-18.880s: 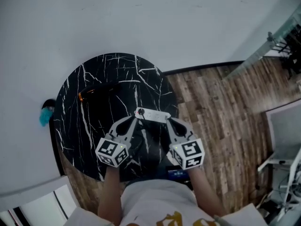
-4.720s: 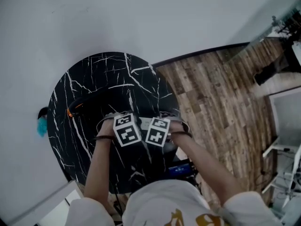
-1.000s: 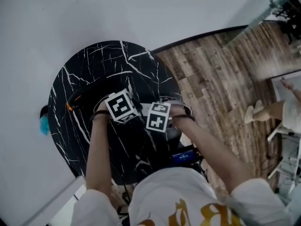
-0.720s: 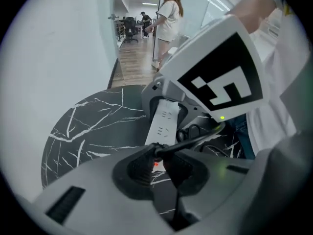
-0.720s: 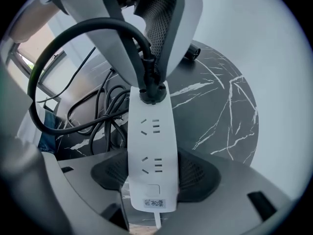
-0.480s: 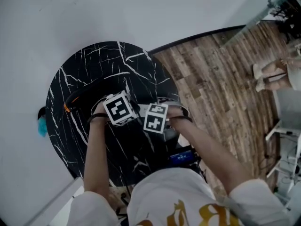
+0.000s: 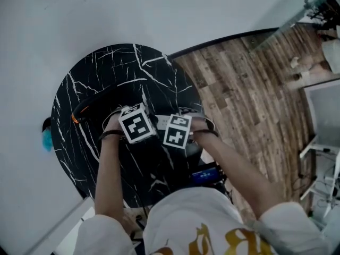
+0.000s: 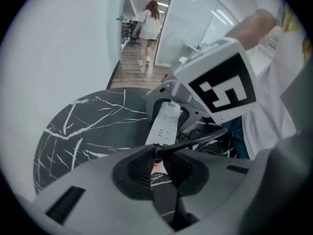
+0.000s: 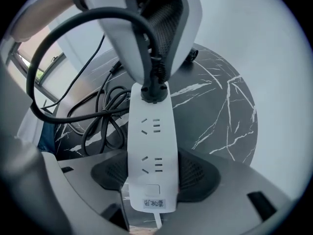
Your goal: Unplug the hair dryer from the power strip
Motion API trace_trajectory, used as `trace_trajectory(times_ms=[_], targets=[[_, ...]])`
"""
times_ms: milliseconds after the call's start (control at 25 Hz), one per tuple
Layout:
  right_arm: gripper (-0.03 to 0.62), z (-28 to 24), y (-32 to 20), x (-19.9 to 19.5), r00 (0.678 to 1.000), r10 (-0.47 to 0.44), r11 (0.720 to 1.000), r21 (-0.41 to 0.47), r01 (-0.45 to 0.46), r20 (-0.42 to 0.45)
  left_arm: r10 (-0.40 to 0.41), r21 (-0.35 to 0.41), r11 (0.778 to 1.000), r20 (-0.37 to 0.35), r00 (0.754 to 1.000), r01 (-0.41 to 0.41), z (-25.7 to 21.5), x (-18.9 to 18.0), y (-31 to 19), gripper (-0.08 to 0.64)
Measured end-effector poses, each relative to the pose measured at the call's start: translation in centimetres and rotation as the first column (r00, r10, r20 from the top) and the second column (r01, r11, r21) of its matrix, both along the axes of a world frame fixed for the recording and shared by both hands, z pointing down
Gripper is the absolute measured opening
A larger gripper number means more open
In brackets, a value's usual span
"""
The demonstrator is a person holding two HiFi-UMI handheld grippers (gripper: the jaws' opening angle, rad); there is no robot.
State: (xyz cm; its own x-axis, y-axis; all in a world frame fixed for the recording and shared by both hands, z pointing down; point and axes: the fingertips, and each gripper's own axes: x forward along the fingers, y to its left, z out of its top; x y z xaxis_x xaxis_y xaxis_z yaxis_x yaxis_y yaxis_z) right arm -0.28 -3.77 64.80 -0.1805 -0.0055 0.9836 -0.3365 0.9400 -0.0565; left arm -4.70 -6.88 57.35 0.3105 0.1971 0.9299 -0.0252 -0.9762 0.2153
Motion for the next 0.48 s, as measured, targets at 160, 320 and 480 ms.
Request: trace_trajectory(times_ms=[160,320,480], targets=[[0.27,0.0,0.2,-0.1,1.0,-0.011,1.0,-0.005,0.011,-0.008,0.009,0.004,1.0,0.071,0.997,-0.009,0.6,-1.2,0.2,0.052],[0.27,0.0,0.1,-0.1,1.0,-0.002,1.0,-0.007,0.002,0.003,0.014,-0.056,0.998,-0.017,1.0,-0.015,-0.4,0.2,-0.8,0.052],[0.27,0.0,0.1,0.0,1.0,-0.014,1.0,-0.004,0.014,-0.005,0.059,0.05,0.997,0.11,0.992,-0.064,1.0,-0.5,0.2,0.052]])
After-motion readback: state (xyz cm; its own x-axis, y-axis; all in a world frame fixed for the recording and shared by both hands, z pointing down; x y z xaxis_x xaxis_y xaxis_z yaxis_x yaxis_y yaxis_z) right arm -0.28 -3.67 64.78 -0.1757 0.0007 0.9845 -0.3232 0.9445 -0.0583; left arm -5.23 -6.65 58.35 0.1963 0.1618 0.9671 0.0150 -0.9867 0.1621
